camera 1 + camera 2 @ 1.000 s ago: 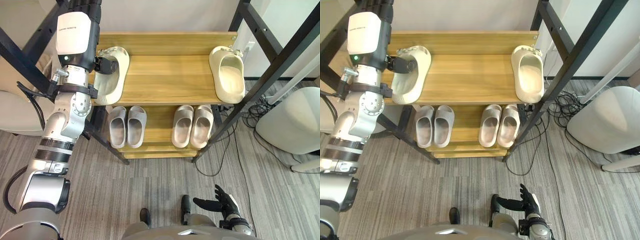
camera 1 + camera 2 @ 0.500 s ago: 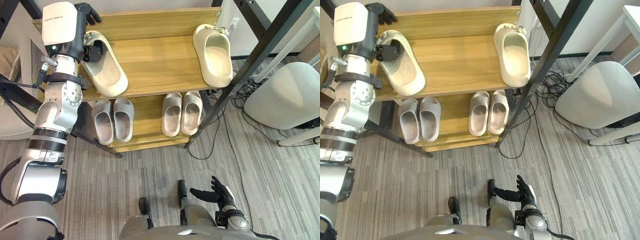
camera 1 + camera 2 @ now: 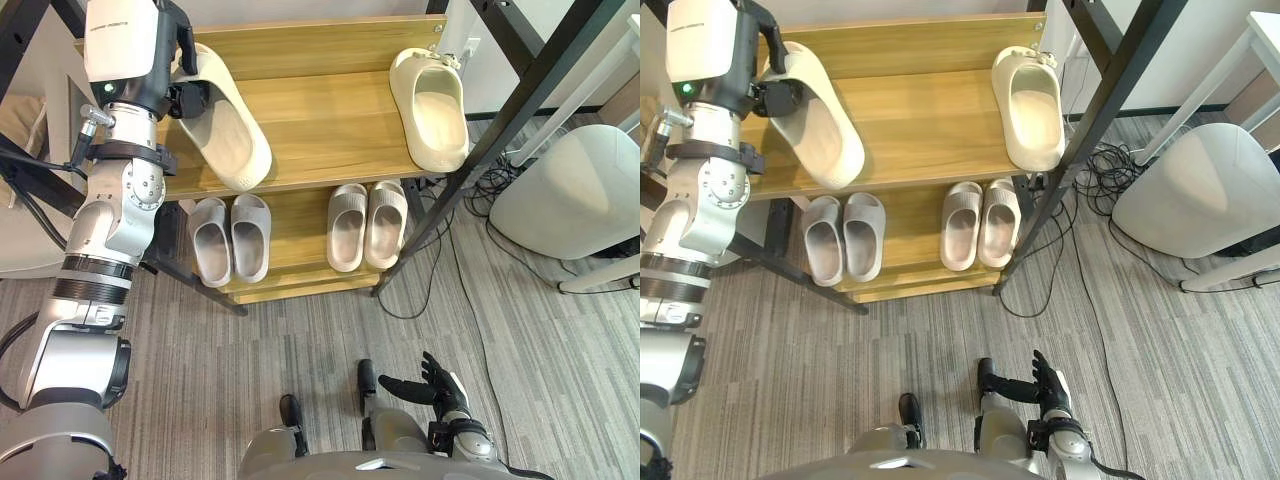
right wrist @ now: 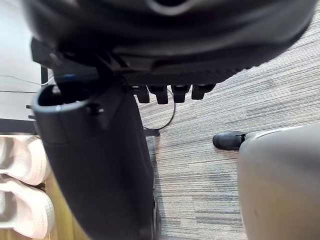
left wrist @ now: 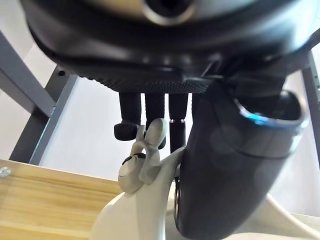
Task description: Organize the slippers on the shoe rack
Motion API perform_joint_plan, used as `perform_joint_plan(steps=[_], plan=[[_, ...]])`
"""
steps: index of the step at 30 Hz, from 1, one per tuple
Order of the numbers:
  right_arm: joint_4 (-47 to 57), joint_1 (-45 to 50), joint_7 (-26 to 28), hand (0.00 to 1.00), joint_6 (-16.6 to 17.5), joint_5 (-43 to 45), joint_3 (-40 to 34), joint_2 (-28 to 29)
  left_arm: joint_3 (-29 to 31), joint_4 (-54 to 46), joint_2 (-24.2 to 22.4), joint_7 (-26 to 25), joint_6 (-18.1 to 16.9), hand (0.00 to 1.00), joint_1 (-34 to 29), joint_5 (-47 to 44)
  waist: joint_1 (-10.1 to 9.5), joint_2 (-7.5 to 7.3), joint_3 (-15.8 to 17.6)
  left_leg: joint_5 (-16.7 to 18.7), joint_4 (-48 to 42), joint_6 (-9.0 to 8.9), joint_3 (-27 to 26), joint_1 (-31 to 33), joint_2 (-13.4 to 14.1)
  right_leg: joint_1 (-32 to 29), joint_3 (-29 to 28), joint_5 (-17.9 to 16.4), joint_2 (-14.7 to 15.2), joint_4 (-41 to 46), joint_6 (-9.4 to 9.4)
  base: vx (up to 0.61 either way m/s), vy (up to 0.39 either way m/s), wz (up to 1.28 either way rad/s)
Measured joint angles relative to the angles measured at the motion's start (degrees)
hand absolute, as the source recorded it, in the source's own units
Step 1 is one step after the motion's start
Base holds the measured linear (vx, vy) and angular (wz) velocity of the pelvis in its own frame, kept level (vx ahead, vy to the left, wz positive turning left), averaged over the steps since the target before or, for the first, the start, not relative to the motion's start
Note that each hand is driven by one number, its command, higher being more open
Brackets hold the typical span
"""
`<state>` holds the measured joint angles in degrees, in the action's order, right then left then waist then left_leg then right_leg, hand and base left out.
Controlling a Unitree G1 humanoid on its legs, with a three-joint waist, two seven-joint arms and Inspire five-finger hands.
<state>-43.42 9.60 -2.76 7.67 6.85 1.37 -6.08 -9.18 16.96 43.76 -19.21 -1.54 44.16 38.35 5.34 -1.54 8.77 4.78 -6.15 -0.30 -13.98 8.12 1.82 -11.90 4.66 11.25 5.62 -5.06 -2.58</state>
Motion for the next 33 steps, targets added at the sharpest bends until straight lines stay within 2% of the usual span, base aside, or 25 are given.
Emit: perform_joint_plan(steps=[5, 9, 14, 24, 25, 33], plan=[[0.0, 0.0, -0.1, 1.00, 0.0, 0.0, 0.6, 0.0, -4.4, -3.0, -0.6, 0.5, -0.7, 0.00, 0.0, 0.0, 0.46, 0.53, 0.3, 0.2, -0.3, 0.33, 0.1, 0.1, -0.3, 0.1, 0.1, 0.0, 0.6, 0.0, -0.04, -0.02, 0.036, 0.02], [0.3, -0.2, -0.2, 1.00, 0.0, 0.0, 1.1, 0.1, -6.3, -4.5, -2.1, 0.5, -1.7, 0.00, 0.3, 0.0, 1.67, 0.86, 0.5, 0.3, -0.4, 0.48, 0.0, 0.1, -0.5, 0.1, 0.0, 0.0, 0.7, 0.0, -0.05, 0.00, 0.032, -0.01], [1.2, -0.2, -0.4, 1.00, 0.0, 0.0, 1.1, 0.0, -9.9, -4.0, -3.1, 0.8, -1.7, 0.00, 4.1, 0.0, 1.93, 1.51, 0.9, 0.4, -0.4, 0.56, -0.7, 0.5, -0.8, -0.8, -0.7, 0.2, 0.8, 0.0, -0.25, -0.01, 0.035, -0.06], [2.9, -0.2, -0.9, 1.00, 0.5, 2.0, 0.9, -0.1, -11.3, 0.8, -4.8, 1.0, -1.7, 0.00, 9.7, -0.1, 4.51, 2.94, 1.2, 1.9, -2.5, 1.47, -3.0, 2.8, -1.1, -3.4, -3.5, 1.0, 1.3, 0.0, -1.17, -0.01, 0.046, -0.12], [2.9, -0.2, -1.0, 1.00, 0.5, 2.2, 0.9, -0.1, -11.3, 0.9, -4.8, 1.0, -1.7, 1.00, 9.8, -0.1, 4.52, 2.98, 1.2, 1.9, -2.5, 1.49, -3.1, 2.9, -1.1, -3.4, -3.5, 1.1, 1.4, 0.0, -1.20, -0.01, 0.054, -0.06], [4.0, -0.2, -1.2, 1.00, 0.6, 2.3, 0.8, 0.0, -12.4, 3.8, -6.2, 0.8, -1.6, 1.00, 12.9, -0.6, 5.16, 3.80, 1.6, 3.1, -4.4, 2.23, -4.1, 4.3, -1.5, -4.6, -4.6, 1.5, 1.9, 0.1, -1.76, 0.00, 0.051, -0.06]])
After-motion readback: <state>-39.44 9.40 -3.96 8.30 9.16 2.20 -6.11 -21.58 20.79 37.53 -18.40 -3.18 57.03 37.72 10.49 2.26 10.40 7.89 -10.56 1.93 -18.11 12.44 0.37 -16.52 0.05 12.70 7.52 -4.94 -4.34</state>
